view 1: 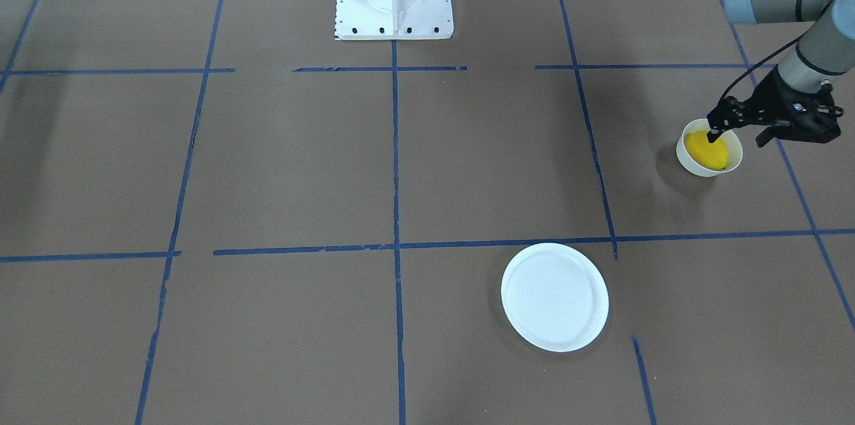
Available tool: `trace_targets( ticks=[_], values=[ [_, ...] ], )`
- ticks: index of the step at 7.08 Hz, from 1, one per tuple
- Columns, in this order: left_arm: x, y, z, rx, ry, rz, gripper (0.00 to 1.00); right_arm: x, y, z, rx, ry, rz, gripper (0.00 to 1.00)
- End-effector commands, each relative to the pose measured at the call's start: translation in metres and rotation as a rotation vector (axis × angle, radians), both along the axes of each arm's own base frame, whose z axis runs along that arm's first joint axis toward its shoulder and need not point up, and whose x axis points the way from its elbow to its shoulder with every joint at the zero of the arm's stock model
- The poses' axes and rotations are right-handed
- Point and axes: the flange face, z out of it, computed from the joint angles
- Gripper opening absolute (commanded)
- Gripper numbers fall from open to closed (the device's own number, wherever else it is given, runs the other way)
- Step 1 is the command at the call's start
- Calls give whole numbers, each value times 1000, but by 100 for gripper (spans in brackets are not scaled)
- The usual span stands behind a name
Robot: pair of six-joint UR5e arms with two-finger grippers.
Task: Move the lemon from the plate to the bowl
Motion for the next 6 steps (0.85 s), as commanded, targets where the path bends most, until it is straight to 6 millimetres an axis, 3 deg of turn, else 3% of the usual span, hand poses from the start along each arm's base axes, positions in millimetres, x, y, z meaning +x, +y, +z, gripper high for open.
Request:
trace_targets(
  ticks=[1, 3, 4, 6],
  values=[
    [-82, -40, -14, 71, -76, 46, 100, 0, 0, 0, 0, 0, 0, 100],
    [-160, -37, 0, 101, -94, 17, 100, 0, 0, 0, 0, 0, 0, 100],
    [-165, -27, 9, 53, 21, 17, 100, 0, 0, 0, 0, 0, 0, 100],
    [-165, 6, 71, 26, -10, 78, 100, 0, 0, 0, 0, 0, 0, 100]
  ],
)
